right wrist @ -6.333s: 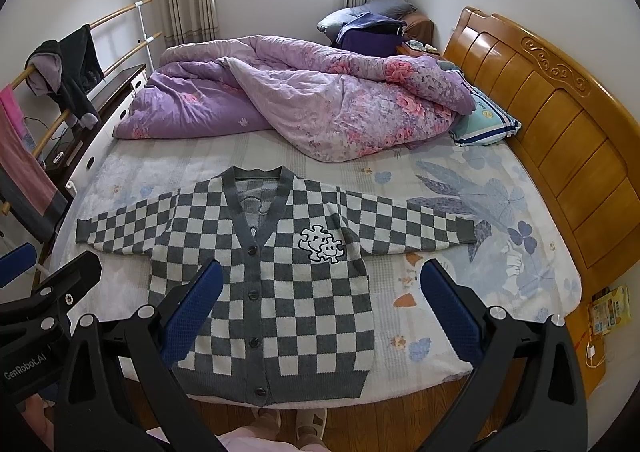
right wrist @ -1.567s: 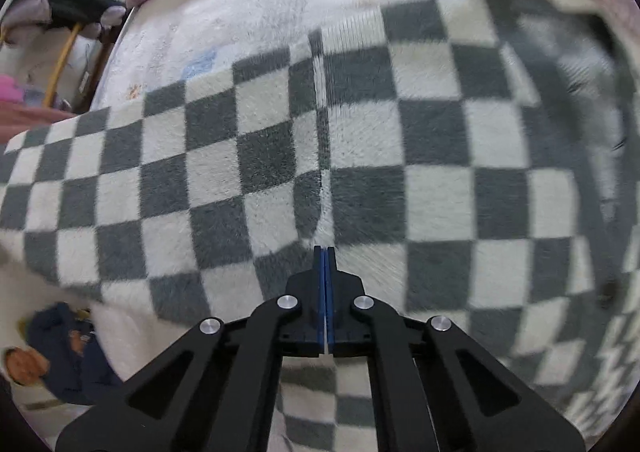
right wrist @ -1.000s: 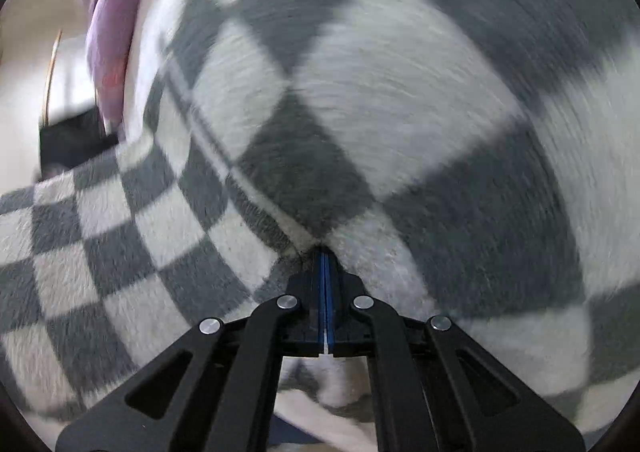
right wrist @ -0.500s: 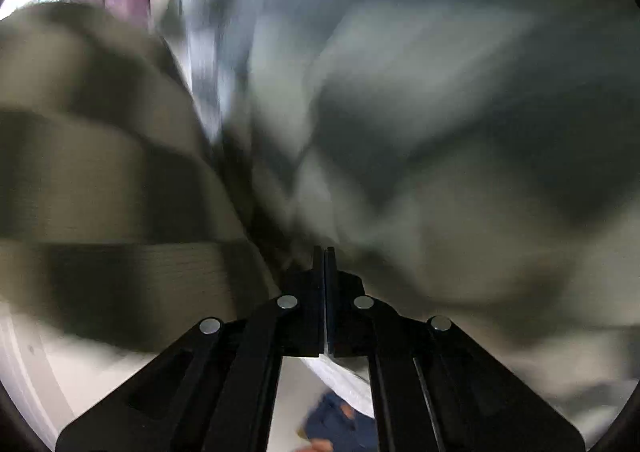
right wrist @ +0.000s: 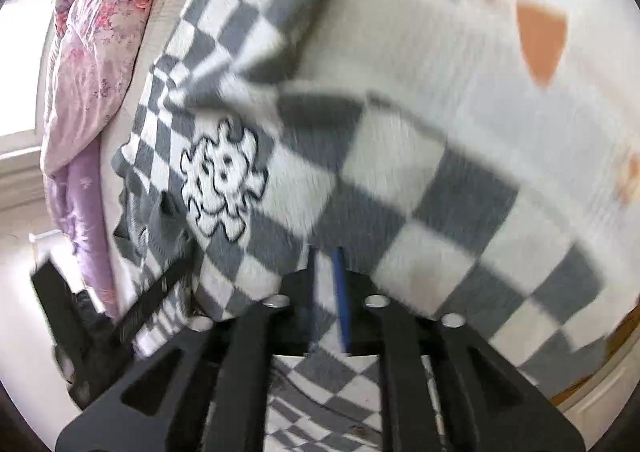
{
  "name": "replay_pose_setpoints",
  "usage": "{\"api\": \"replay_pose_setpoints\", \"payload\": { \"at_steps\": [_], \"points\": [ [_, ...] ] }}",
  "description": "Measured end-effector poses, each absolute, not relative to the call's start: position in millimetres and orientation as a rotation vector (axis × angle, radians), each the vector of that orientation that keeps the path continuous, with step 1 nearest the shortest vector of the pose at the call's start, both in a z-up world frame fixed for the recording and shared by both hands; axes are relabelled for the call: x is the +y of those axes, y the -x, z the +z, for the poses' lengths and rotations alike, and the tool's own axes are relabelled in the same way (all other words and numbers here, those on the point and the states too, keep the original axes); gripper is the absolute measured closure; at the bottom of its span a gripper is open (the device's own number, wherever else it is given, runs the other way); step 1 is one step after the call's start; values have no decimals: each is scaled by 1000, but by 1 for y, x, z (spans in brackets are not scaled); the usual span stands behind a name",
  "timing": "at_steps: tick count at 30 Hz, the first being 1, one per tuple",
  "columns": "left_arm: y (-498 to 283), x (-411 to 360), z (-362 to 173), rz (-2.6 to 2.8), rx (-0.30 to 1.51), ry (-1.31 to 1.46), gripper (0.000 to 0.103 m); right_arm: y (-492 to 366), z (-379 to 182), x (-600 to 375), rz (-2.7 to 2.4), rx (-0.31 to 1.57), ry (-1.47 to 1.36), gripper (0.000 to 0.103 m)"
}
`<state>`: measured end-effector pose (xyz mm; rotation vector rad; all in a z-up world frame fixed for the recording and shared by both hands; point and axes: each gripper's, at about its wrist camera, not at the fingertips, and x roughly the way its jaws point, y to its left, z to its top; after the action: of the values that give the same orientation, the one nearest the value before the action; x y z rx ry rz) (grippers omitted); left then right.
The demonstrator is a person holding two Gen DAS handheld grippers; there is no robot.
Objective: Fold large clothes
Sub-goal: 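Lift the cuff with the left tool and fold the sleeve across the body, then lower the sleeve onto the cardigan front and open the left tool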
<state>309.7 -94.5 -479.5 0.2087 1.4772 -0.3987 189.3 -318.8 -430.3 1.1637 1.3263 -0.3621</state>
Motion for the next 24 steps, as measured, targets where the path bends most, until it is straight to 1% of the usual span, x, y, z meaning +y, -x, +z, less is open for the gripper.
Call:
{"api": "replay_pose_setpoints", "payload": {
  "at_steps": [1, 2, 7, 8, 9, 10, 11, 12, 13, 14, 15, 16, 17, 18, 19, 20, 24],
  "points": [
    [-307, -87, -475, -397, 1484, -185, 32, -194, -427, -320, -375, 1321, -1145, 62],
    [-305, -74, -469, -388, 1489, -146, 31, -196, -420, -325, -374, 1304, -1124, 58],
    [-306, 16, -440, -234, 1439, 41, 33, -264, -399, -290, -217, 1263, -904, 58],
    [-308, 45, -436, -162, 1416, 73, 42, -278, -395, -274, -161, 1257, -848, 58],
    [-309, 66, -434, -119, 1405, 104, 55, -289, -394, -263, -121, 1257, -817, 59],
    [-309, 91, -435, -73, 1403, 147, 60, -301, -394, -246, -60, 1262, -784, 60],
    [-309, 110, -436, -40, 1407, 177, 70, -311, -395, -229, -5, 1267, -755, 63],
    [-308, 133, -442, 7, 1425, 203, 82, -320, -397, -213, 30, 1281, -712, 64],
    [-306, 152, -451, 58, 1452, 206, 90, -330, -400, -198, 50, 1298, -661, 69],
    [-304, 166, -457, 93, 1464, 207, 94, -331, -401, -186, 70, 1308, -617, 77],
    [-301, 183, -466, 135, 1464, 211, 94, -337, -408, -169, 108, 1317, -563, 83],
    [-296, 196, -478, 169, 1477, 204, 94, -342, -418, -154, 130, 1339, -528, 95],
    [-293, 205, -489, 196, 1505, 187, 96, -344, -432, -144, 130, 1378, -530, 99],
    [-288, 216, -506, 222, 1551, 184, 102, -343, -445, -140, 124, 1409, -574, 99],
    [-282, 227, -515, 223, 1551, 249, 102, -339, -465, -138, 107, 1452, -658, 100],
    [-279, 234, -516, 217, 1521, 307, 102, -333, -482, -140, 73, 1456, -732, 103],
    [-283, 237, -517, 161, 1514, 251, 101, -322, -495, -158, 50, 1415, -958, 103]
  ]
}}
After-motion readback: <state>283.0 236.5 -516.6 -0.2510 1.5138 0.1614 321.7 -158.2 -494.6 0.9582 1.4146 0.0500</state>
